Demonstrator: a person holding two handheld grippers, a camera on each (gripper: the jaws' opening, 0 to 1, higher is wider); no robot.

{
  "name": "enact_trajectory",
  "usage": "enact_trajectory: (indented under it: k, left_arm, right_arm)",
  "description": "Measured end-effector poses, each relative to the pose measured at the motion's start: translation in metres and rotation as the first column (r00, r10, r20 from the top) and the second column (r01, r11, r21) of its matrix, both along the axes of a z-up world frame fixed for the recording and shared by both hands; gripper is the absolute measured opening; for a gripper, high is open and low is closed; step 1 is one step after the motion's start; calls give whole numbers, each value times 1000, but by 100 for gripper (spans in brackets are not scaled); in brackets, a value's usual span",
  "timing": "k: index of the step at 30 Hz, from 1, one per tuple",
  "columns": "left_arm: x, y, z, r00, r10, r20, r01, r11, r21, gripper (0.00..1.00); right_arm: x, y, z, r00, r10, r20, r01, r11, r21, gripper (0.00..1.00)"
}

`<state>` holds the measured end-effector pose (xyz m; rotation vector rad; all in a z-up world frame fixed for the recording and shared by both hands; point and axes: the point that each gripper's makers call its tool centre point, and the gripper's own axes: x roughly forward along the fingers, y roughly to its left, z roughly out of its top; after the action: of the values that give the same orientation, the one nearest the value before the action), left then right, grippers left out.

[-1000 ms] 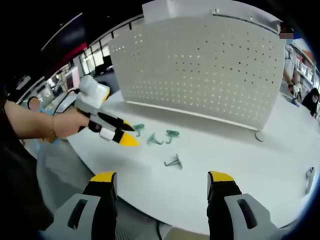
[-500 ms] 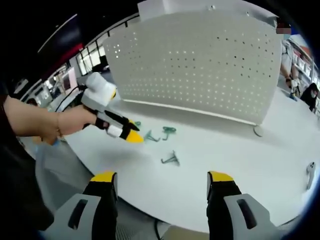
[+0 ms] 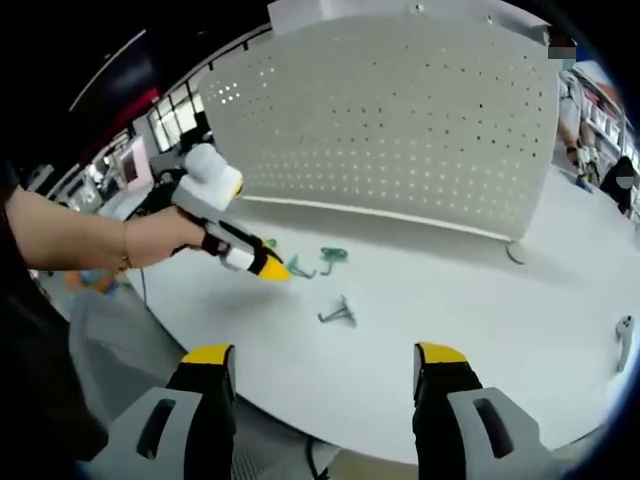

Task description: Insert the hook assembly into the mounting plate slot until the hook locks in place.

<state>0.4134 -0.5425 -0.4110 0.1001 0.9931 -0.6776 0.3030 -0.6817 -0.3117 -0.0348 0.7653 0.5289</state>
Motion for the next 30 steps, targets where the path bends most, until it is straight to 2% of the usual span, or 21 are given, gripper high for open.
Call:
enact_trajectory:
  k: [10, 13, 14, 15, 22, 30]
  left_arm:
    - [3, 2, -11, 1000, 3, -17, -3, 1000, 24, 17]
    - [3, 3, -19, 998, 12, -55, -10, 999, 33, 16]
    - [6, 3, -19, 999, -1, -33, 2, 999, 32, 14]
    - [4, 4, -19, 999, 3, -45, -1, 999, 37, 12]
    - [7, 5, -19, 999, 2, -40, -1, 999, 41, 10]
    - [13, 9, -19, 999, -36, -3, 36, 997, 67, 5]
  right_arm:
    - [3, -1, 1, 1000, 0, 0, 0, 1000, -1, 72]
    - [1, 1, -2, 1000, 7, -9, -7, 1000, -3, 72]
    - [1, 1, -2, 1000, 10, -8, -10, 1000, -5, 72]
    - [1, 2, -1, 1000, 11, -6, -11, 1000, -5, 72]
    - [1, 5, -1, 1000, 8, -9, -8, 1000, 5, 72]
    - [0, 4, -1, 1000, -6, -19, 6, 1000, 20, 72]
